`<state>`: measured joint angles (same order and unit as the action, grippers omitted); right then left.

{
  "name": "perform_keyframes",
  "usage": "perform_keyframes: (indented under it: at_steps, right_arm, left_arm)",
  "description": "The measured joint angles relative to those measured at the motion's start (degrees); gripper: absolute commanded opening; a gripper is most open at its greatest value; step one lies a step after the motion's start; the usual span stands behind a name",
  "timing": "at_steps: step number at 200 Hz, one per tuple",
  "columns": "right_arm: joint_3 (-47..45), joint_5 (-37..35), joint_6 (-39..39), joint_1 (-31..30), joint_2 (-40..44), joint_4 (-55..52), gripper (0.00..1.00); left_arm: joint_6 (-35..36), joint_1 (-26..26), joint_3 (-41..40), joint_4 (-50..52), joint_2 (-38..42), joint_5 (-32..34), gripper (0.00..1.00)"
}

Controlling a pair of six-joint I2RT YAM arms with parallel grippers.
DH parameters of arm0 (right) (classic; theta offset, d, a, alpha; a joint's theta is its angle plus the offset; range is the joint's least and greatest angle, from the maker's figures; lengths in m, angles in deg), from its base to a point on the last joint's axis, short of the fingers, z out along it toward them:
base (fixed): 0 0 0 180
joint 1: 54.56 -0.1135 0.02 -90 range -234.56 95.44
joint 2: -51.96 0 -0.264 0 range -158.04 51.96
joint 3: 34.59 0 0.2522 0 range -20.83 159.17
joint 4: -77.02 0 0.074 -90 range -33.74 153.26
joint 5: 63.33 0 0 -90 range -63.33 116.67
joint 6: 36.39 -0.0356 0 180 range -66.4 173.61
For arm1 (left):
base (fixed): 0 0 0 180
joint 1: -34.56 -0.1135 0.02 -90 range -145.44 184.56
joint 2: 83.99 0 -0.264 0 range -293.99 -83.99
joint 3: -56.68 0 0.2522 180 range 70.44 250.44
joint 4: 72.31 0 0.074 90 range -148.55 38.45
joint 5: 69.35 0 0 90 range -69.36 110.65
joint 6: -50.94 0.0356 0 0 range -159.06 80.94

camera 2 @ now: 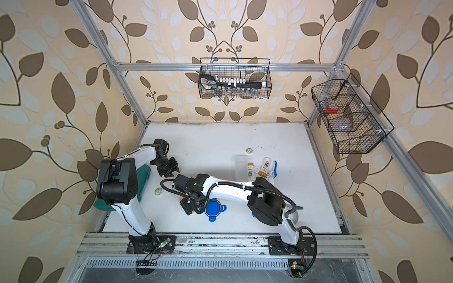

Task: Take out toiletry kits
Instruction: 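Pour the toiletry kits out of the container.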

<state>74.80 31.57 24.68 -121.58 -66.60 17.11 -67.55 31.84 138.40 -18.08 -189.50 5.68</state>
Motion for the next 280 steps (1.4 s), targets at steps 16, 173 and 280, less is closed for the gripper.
perform_keyframes:
  at_steps: [16, 173, 280]
  right_arm:
    - [1.0, 0.0, 0.0, 0.0, -0.3, -1.1, 0.59]
    - [-0.3, -1.3, 0.0, -1.2, 1.0, -2.8, 0.59]
    - [2.1, -1.5, -0.2, -1.9, -0.1, -4.8, 0.58]
  left_arm:
    - [0.0, 0.0, 0.0, 0.0, 0.0, 0.0, 0.41]
    - [0.0, 0.0, 0.0, -0.1, 0.0, -1.7, 0.42]
    - [-0.4, 0.0, 0.0, -1.6, 2.2, -4.1, 0.43]
